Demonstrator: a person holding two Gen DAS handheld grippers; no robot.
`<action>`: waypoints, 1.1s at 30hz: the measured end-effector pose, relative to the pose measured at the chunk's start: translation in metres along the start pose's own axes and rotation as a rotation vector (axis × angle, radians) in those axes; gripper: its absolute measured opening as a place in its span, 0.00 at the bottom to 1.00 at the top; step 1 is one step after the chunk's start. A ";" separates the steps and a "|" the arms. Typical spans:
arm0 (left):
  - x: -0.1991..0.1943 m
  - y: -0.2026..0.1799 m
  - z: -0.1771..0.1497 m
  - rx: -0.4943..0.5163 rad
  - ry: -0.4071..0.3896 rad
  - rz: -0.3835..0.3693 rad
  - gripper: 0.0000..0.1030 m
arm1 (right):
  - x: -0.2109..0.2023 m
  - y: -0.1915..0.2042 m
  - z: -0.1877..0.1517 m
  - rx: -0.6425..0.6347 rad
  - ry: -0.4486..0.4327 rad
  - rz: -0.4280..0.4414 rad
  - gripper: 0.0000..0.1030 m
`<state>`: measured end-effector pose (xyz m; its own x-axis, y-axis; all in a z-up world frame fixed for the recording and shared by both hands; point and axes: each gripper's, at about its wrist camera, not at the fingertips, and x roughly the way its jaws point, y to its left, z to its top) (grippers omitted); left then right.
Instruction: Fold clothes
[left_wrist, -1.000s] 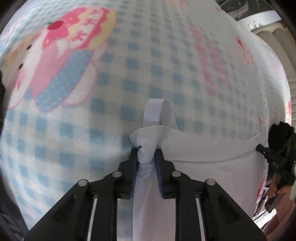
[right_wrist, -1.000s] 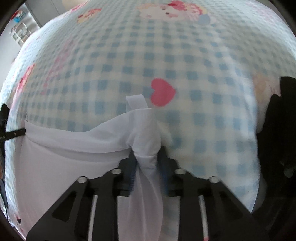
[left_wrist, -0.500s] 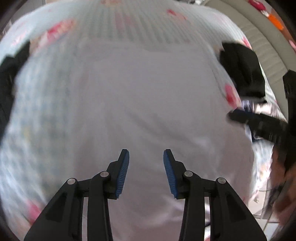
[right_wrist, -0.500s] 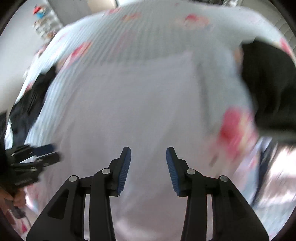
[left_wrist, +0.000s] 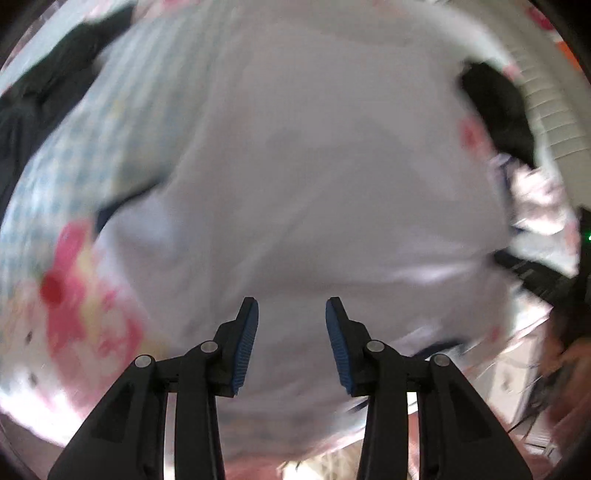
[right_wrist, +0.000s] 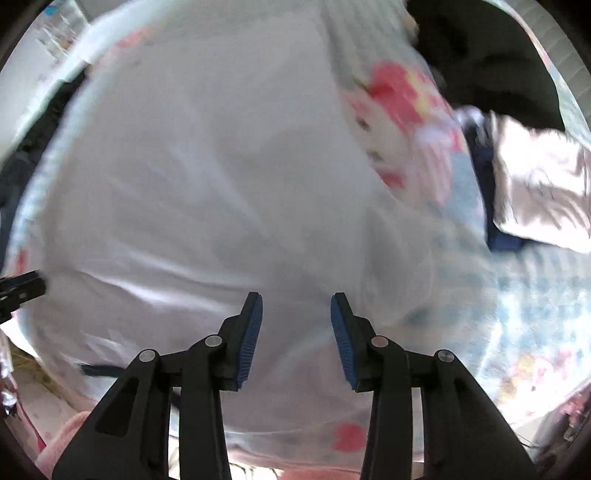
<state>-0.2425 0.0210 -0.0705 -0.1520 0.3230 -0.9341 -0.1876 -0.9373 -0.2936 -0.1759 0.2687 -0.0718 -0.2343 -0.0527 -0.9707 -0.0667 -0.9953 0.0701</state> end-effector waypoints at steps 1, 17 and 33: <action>0.007 -0.011 0.004 0.016 -0.014 -0.018 0.40 | -0.002 0.010 0.000 -0.013 -0.019 0.027 0.40; 0.005 -0.013 -0.073 0.208 -0.265 -0.039 0.40 | 0.007 0.054 -0.075 -0.085 -0.237 0.117 0.39; 0.012 0.038 -0.133 -0.094 -0.359 -0.207 0.42 | -0.025 0.015 -0.171 0.114 -0.377 0.142 0.40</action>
<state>-0.1221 -0.0285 -0.1202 -0.4523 0.5152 -0.7280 -0.1627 -0.8502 -0.5006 -0.0057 0.2410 -0.0859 -0.5861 -0.1339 -0.7991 -0.1100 -0.9640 0.2422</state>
